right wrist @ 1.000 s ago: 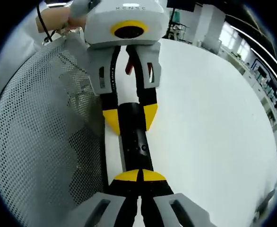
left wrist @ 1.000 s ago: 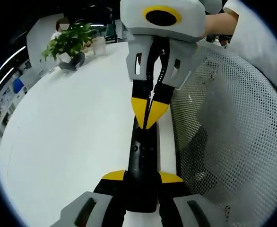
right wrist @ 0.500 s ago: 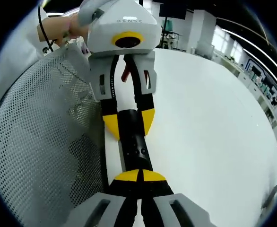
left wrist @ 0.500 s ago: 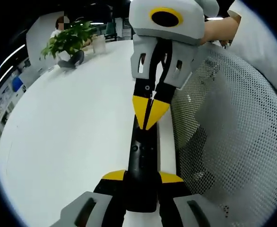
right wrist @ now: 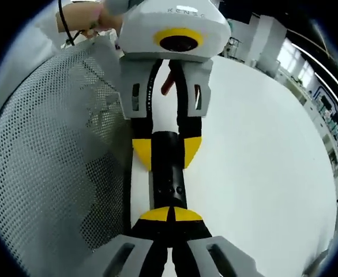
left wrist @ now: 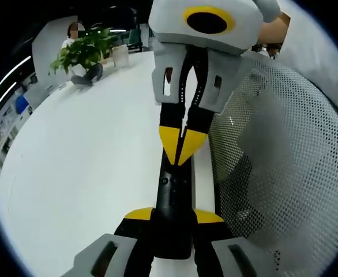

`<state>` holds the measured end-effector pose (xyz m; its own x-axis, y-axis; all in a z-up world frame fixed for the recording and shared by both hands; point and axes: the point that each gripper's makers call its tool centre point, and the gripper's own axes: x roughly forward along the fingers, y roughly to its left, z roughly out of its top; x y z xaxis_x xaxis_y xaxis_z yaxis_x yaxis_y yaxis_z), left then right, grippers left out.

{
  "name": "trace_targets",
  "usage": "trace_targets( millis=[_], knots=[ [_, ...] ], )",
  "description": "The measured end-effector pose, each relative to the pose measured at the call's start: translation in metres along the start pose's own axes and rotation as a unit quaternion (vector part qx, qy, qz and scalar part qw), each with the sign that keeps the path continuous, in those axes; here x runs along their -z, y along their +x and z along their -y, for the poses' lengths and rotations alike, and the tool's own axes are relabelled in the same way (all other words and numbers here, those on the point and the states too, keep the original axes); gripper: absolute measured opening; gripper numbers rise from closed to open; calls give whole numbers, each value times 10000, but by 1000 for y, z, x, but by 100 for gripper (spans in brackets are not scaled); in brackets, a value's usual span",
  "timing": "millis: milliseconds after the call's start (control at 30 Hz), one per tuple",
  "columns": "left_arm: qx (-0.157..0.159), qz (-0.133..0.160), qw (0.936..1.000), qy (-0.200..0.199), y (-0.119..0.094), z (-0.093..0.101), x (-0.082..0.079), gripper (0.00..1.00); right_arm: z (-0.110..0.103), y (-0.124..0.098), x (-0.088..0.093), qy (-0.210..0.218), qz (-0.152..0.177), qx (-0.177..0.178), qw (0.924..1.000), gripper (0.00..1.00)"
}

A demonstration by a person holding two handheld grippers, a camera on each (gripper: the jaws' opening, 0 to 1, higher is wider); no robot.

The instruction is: Press the specified remote control buttons in sequence, fully releasing each button before pressing the next.

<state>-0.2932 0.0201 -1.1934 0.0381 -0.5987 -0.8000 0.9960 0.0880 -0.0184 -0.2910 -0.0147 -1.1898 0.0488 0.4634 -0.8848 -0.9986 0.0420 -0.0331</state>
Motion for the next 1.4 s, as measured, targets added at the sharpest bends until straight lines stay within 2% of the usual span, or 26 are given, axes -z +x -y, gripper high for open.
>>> trace_targets(
  millis=[167, 233, 500, 767, 1100, 1133, 1167, 1200, 1400],
  knots=[
    [20, 22, 10000, 40, 0, 0, 0, 23, -1, -1, 0, 193, 73, 73, 9998, 0],
    [13, 54, 10000, 30, 0, 0, 0, 23, -1, -2, 0, 373, 181, 137, 9990, 0],
    [18, 80, 10000, 50, 0, 0, -1, 23, -1, -5, 1, 495, 596, 187, 9968, 0],
    [6, 135, 9999, 15, 0, 0, -1, 23, -1, -7, 0, 417, 432, 52, 9982, 0],
    [-4, 179, 9998, -24, 0, 1, -1, 23, -1, -5, -11, 107, 474, -19, 9988, 0],
    [-8, 188, 9998, -29, 0, 1, -1, 23, -1, -4, -12, 104, 458, -44, 9989, 0],
    [-10, 192, 9998, -31, 0, 1, -1, 23, -2, -1, -7, 61, 297, -67, 9995, 0],
    [-12, 196, 9998, -35, 0, 0, -1, 23, -1, -1, -10, -31, 370, -11, 9993, 0],
    [-2, 207, 9998, -34, 0, 0, -1, 23, 0, 0, -8, -126, 301, 63, 9994, 0]
  ],
)
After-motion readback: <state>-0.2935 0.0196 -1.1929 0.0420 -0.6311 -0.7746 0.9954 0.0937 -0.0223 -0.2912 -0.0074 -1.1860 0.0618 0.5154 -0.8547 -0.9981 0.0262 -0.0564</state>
